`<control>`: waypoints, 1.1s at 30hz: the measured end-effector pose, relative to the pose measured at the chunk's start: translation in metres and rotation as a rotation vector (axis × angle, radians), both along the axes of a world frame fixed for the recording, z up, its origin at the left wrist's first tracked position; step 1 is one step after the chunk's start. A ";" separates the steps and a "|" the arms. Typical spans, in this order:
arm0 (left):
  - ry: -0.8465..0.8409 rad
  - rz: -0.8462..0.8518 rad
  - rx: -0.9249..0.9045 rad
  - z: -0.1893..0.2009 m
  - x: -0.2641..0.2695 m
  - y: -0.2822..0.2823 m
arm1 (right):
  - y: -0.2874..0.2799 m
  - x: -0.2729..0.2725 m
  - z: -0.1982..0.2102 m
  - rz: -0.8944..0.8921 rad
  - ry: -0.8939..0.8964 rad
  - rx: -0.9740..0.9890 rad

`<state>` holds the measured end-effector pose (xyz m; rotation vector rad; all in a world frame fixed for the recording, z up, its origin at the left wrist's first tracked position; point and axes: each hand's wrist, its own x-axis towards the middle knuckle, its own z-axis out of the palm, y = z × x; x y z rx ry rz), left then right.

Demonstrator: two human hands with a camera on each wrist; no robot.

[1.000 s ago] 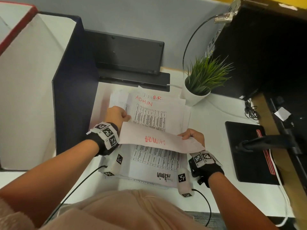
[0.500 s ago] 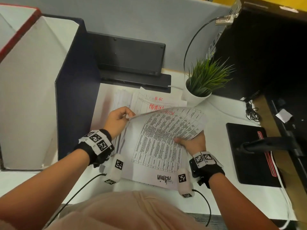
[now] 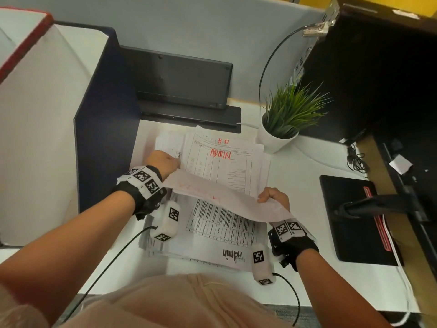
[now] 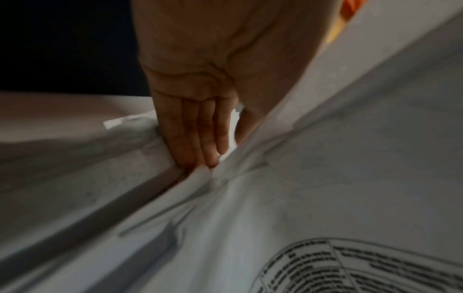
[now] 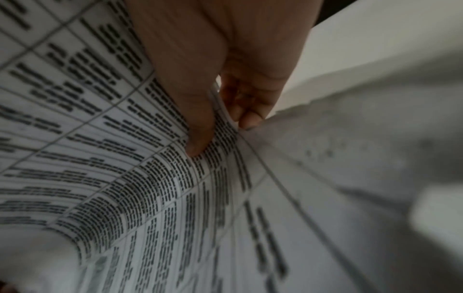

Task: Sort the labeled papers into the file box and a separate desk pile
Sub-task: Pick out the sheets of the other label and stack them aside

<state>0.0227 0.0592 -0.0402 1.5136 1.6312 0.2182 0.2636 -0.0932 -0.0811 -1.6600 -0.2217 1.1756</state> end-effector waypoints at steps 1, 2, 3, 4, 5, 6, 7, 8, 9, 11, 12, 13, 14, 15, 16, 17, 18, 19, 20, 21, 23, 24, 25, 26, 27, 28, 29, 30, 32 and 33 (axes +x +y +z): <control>-0.006 0.013 -0.019 -0.001 0.001 0.002 | 0.000 0.001 -0.003 -0.019 0.032 0.003; 0.011 -0.010 -0.020 0.000 0.001 0.001 | 0.000 0.001 -0.003 -0.030 0.043 0.001; 0.041 -0.045 -0.007 -0.001 0.003 0.000 | 0.001 0.002 -0.007 -0.033 0.052 0.007; 0.082 -0.085 0.010 0.001 0.005 -0.002 | 0.001 -0.001 -0.004 -0.043 0.074 0.015; 0.121 -0.109 0.034 0.001 0.006 -0.004 | 0.001 -0.002 -0.005 -0.033 0.089 0.026; 0.143 -0.125 0.058 0.001 0.008 -0.006 | 0.000 -0.004 -0.002 -0.020 0.114 0.043; 0.149 -0.133 0.095 -0.001 0.009 -0.007 | 0.001 -0.004 0.000 -0.019 0.134 0.045; 0.158 -0.146 0.130 -0.002 0.009 -0.009 | 0.000 -0.003 0.003 -0.033 0.154 0.027; 0.158 -0.162 0.162 -0.003 0.009 -0.010 | -0.001 -0.002 0.001 -0.043 0.181 0.003; 0.150 -0.186 0.200 -0.006 0.007 -0.012 | -0.001 -0.003 0.002 -0.062 0.230 -0.010; 0.147 -0.194 0.223 -0.006 0.006 -0.015 | -0.001 -0.004 0.002 -0.082 0.261 0.016; 0.133 -0.201 0.261 -0.006 0.006 -0.018 | 0.001 -0.003 0.002 -0.126 0.238 0.036; 0.110 -0.198 0.304 -0.006 0.006 -0.021 | 0.001 -0.004 0.005 -0.168 0.240 0.069; 0.076 -0.192 0.362 -0.006 0.005 -0.025 | 0.000 -0.004 0.004 -0.150 0.312 0.079; 0.035 -0.180 0.429 -0.006 0.004 -0.029 | -0.001 -0.006 0.007 -0.125 0.336 0.052; -0.003 -0.172 0.486 -0.007 0.002 -0.034 | -0.001 -0.005 0.008 -0.096 0.383 0.054; -0.049 -0.167 0.526 -0.008 0.001 -0.038 | 0.001 -0.006 0.011 -0.104 0.385 0.037; -0.097 -0.154 0.538 -0.008 0.000 -0.041 | 0.001 -0.007 0.009 -0.120 0.359 0.089; -0.141 -0.129 0.519 -0.009 0.000 -0.042 | 0.001 -0.008 0.009 -0.115 0.374 0.125; -0.182 -0.106 0.467 -0.009 -0.001 -0.043 | 0.001 -0.009 0.010 -0.085 0.360 0.140; -0.252 -0.093 0.349 -0.012 -0.003 -0.042 | 0.000 -0.011 0.007 -0.044 0.290 0.179; -0.284 -0.104 0.301 -0.012 -0.005 -0.041 | -0.001 -0.010 0.007 -0.052 0.205 0.158; -0.317 -0.115 0.258 -0.012 -0.006 -0.041 | -0.001 -0.009 0.004 -0.041 0.070 0.114; -0.352 -0.117 0.220 -0.012 -0.007 -0.040 | 0.000 -0.010 0.004 -0.024 -0.026 0.057; -0.381 -0.110 0.185 -0.011 -0.008 -0.039 | 0.000 -0.011 0.004 -0.026 -0.053 0.042; -0.409 -0.104 0.165 -0.010 -0.008 -0.039 | 0.001 -0.010 0.002 -0.076 0.043 0.062; -0.427 -0.105 0.157 -0.008 -0.009 -0.039 | 0.001 -0.010 0.001 -0.096 0.081 0.081; -0.435 -0.114 0.160 -0.007 -0.009 -0.038 | -0.001 -0.011 0.003 -0.065 0.065 0.095; -0.432 -0.158 0.172 -0.004 -0.011 -0.039 | -0.001 -0.011 0.006 -0.086 0.024 0.115; -0.429 -0.185 0.173 -0.003 -0.011 -0.040 | -0.002 -0.010 0.004 -0.046 -0.006 0.116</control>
